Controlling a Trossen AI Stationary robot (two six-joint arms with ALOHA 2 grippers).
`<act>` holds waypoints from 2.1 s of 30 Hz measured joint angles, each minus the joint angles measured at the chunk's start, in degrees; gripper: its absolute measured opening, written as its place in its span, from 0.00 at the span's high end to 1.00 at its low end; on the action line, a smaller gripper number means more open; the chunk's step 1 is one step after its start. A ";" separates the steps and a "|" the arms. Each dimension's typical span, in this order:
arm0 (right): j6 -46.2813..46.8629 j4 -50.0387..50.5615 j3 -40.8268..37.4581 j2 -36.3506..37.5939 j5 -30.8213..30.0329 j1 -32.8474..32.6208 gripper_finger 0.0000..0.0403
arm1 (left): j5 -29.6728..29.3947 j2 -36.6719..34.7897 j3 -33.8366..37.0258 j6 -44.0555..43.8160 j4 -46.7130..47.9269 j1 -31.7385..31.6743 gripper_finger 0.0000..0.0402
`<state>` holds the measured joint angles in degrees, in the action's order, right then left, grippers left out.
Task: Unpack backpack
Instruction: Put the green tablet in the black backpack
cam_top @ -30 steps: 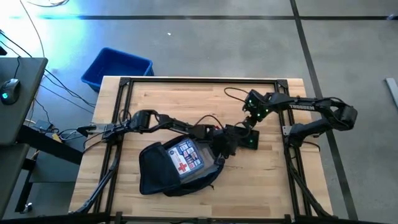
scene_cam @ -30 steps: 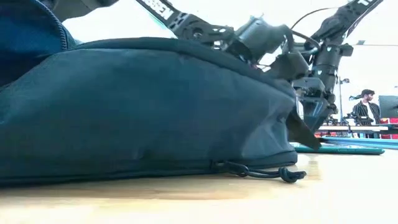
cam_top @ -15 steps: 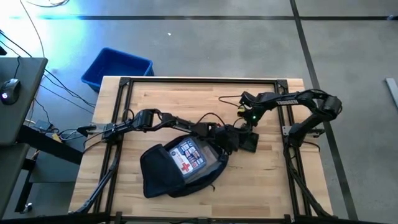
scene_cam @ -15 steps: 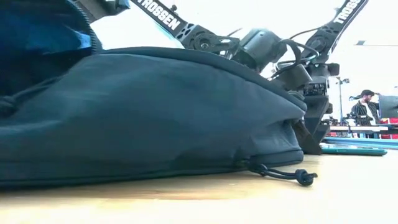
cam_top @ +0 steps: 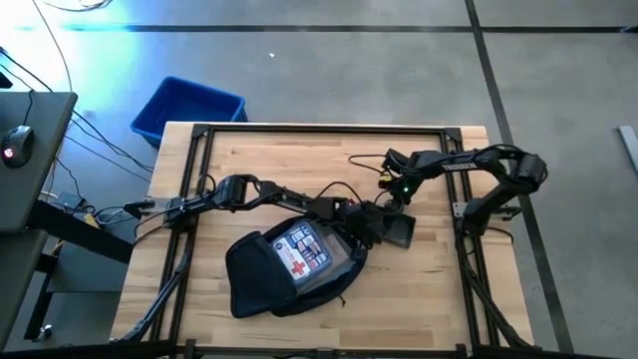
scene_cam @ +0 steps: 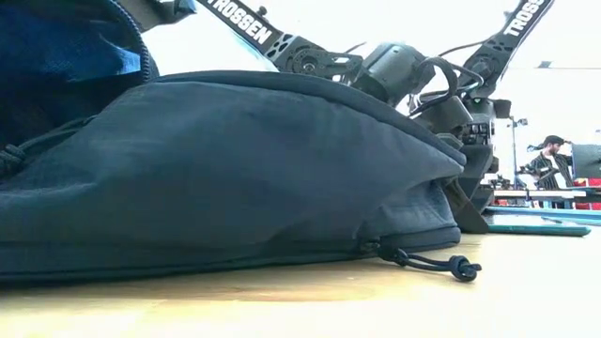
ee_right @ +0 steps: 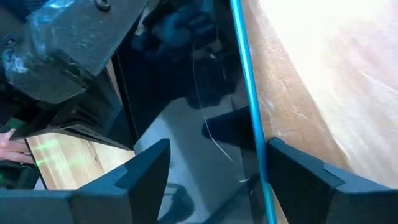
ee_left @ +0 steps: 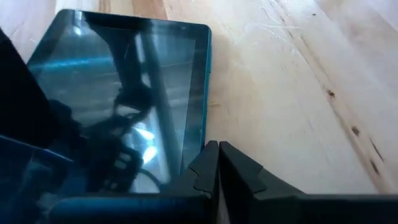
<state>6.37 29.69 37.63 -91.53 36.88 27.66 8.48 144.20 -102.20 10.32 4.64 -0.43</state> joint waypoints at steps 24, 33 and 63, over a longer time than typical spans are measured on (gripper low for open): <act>10.11 3.39 2.69 11.32 -8.81 -5.36 0.98 | -13.02 -15.25 0.81 7.84 24.63 5.57 1.00; 25.46 -15.05 6.10 21.53 -18.45 -16.08 0.99 | -27.32 -35.14 9.18 1.60 33.89 11.01 1.00; 20.51 -1.30 46.21 -24.02 -8.74 -27.32 0.99 | -28.35 -60.57 44.53 -87.85 52.90 57.57 1.00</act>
<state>26.89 28.40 83.83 -115.55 28.14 0.34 -19.87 83.63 -57.67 -77.53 57.54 57.14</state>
